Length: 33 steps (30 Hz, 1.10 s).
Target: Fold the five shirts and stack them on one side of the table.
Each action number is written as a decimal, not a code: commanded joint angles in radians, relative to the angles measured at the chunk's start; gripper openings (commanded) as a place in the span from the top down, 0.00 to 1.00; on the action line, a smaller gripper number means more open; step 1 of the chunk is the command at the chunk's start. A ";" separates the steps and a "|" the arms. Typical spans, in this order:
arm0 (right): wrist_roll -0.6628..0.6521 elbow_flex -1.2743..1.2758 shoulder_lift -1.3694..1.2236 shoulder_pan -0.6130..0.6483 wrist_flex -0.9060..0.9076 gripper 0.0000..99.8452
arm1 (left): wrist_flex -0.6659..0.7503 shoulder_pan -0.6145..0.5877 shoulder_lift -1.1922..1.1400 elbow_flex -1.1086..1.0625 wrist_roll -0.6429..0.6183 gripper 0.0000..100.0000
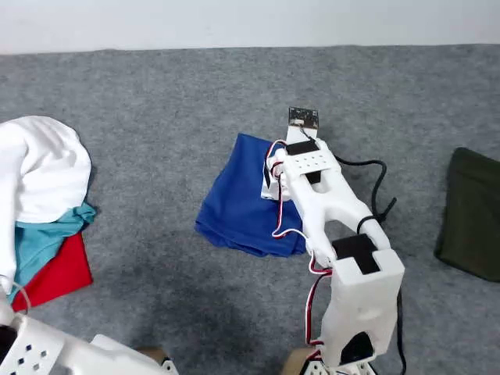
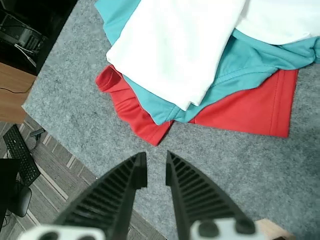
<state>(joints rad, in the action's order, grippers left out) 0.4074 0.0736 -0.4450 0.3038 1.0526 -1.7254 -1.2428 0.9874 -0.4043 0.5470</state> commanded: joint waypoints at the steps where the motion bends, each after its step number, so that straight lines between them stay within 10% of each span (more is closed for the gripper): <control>1: 0.008 -0.057 -0.027 0.012 -0.008 0.94 | -0.025 -0.002 0.009 0.039 0.000 0.93; 18: -0.008 -0.074 0.027 -0.077 0.047 0.99 | -0.025 -0.008 0.011 0.041 0.000 0.93; 33: -0.428 -0.074 0.206 -0.433 0.124 0.99 | -0.025 -0.008 0.011 0.041 0.000 0.93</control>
<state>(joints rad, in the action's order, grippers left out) 0.0483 0.0338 -0.3268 -0.0752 1.1646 -1.7285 -1.2428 0.9874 -0.4043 0.5470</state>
